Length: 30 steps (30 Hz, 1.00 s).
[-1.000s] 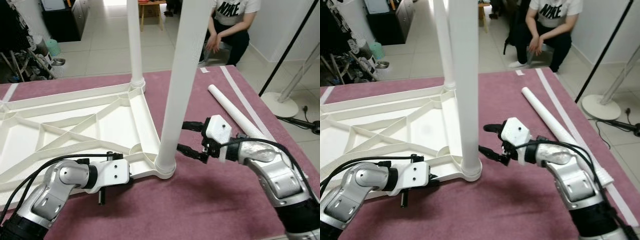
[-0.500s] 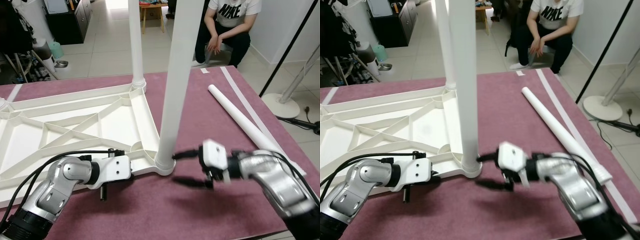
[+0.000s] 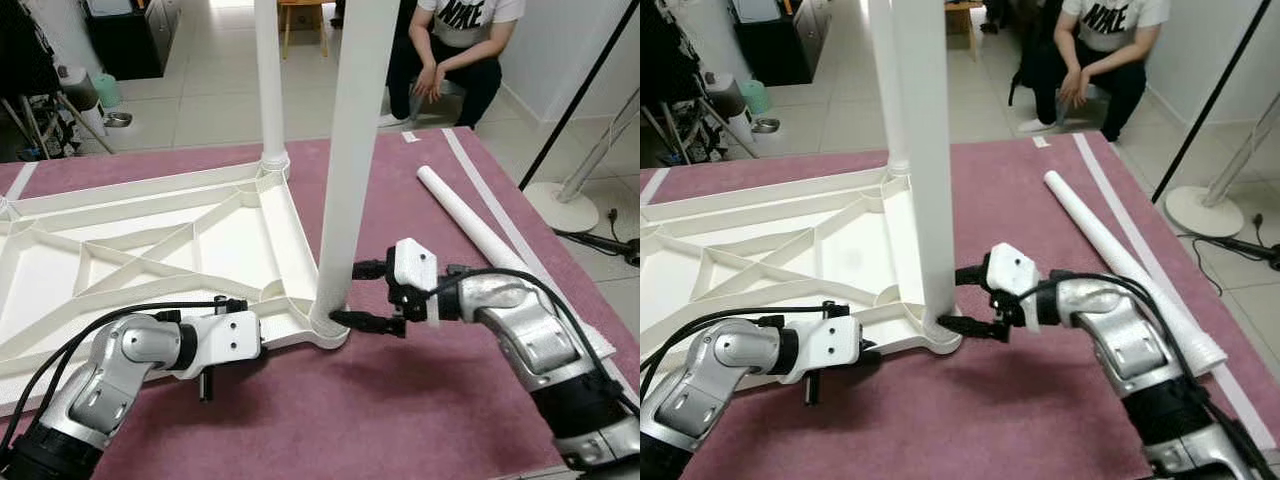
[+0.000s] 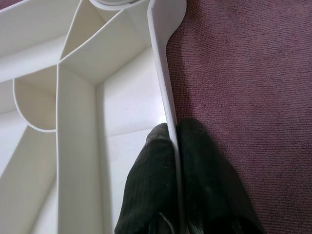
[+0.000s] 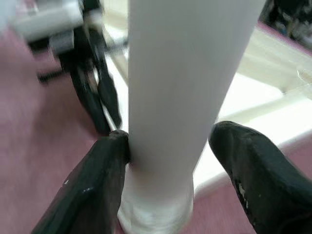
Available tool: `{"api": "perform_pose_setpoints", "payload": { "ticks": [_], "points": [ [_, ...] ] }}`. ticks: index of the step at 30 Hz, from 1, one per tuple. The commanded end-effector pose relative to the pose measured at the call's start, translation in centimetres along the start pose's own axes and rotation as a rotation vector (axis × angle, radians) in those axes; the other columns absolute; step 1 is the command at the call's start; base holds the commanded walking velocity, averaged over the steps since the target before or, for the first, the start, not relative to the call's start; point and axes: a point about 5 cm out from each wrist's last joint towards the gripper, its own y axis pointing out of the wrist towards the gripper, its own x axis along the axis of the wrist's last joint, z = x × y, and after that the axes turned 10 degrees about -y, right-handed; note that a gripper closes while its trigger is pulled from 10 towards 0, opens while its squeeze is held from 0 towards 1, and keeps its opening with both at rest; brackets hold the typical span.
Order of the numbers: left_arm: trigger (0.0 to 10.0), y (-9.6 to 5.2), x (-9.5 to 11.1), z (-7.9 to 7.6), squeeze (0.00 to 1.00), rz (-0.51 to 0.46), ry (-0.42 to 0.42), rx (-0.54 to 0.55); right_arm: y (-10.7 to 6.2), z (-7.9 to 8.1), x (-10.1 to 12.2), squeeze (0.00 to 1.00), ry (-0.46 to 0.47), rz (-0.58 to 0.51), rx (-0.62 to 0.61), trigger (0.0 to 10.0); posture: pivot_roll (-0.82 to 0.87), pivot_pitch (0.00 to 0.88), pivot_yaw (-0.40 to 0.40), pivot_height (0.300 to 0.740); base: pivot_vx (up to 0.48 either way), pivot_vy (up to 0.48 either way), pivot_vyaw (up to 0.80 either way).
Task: Building children table
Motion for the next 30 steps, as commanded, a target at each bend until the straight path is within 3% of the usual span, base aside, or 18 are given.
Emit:
{"api": "perform_pose_setpoints", "payload": {
  "ticks": [1,5,13,14,15,16,17,22,24,29,30],
  "points": [
    [10.0,0.3,-0.3,0.1,0.00,0.016,0.016,0.100,0.2,-0.8,0.9,0.00,0.022,-0.066,0.006,10.0,0.08,0.000,0.060,0.740,0.000,0.000,0.00],
    [10.0,0.2,0.0,0.2,0.00,0.002,0.018,0.097,1.1,-1.7,1.6,0.00,0.071,-0.152,0.064,10.0,0.09,0.000,0.051,0.740,0.000,0.000,0.00],
    [10.0,0.1,0.2,0.0,0.00,-0.008,0.012,0.107,1.4,-2.1,0.7,0.00,0.129,-0.145,0.156,10.0,0.10,0.000,0.033,0.740,0.000,0.000,0.00],
    [10.0,0.1,0.2,0.0,0.00,-0.009,0.011,0.108,1.4,-2.2,0.4,0.00,0.142,-0.143,0.165,8.9,0.10,0.000,0.032,0.740,0.000,0.000,0.00],
    [10.0,0.1,0.2,-0.1,0.00,-0.012,0.010,0.108,1.3,-2.2,0.3,0.00,0.149,-0.141,0.174,5.0,0.10,0.000,0.032,0.740,0.000,0.000,0.00],
    [10.0,0.1,0.3,-0.1,0.00,-0.014,0.009,0.109,1.3,-2.3,0.2,0.00,0.155,-0.141,0.181,4.5,0.10,0.000,0.032,0.740,0.000,0.000,0.00],
    [10.0,0.2,0.3,-0.1,0.00,-0.017,0.008,0.110,1.4,-2.4,0.1,0.00,0.158,-0.141,0.185,0.0,0.10,0.000,0.032,0.740,0.000,0.000,0.00],
    [10.0,0.3,0.6,0.0,0.00,-0.031,0.008,0.117,1.7,-2.7,0.1,0.00,0.163,-0.145,0.154,0.0,0.10,0.000,0.032,0.740,0.000,0.000,0.00],
    [10.0,0.2,1.7,0.6,0.00,-0.091,-0.016,0.149,2.7,-3.4,-0.3,0.00,0.131,-0.091,-0.002,0.0,0.09,0.000,0.027,0.740,0.000,0.000,0.00],
    [10.0,-0.1,2.5,0.9,0.00,-0.122,-0.020,0.164,3.7,-3.8,-0.7,0.00,0.107,-0.026,-0.139,0.0,0.09,0.000,0.027,0.740,0.000,0.000,0.00],
    [10.0,-0.2,2.9,1.0,0.00,-0.139,-0.019,0.169,4.4,-3.9,-0.8,0.00,0.108,0.008,-0.212,0.0,0.09,0.000,0.023,0.740,0.000,0.000,0.00]
  ]
}}
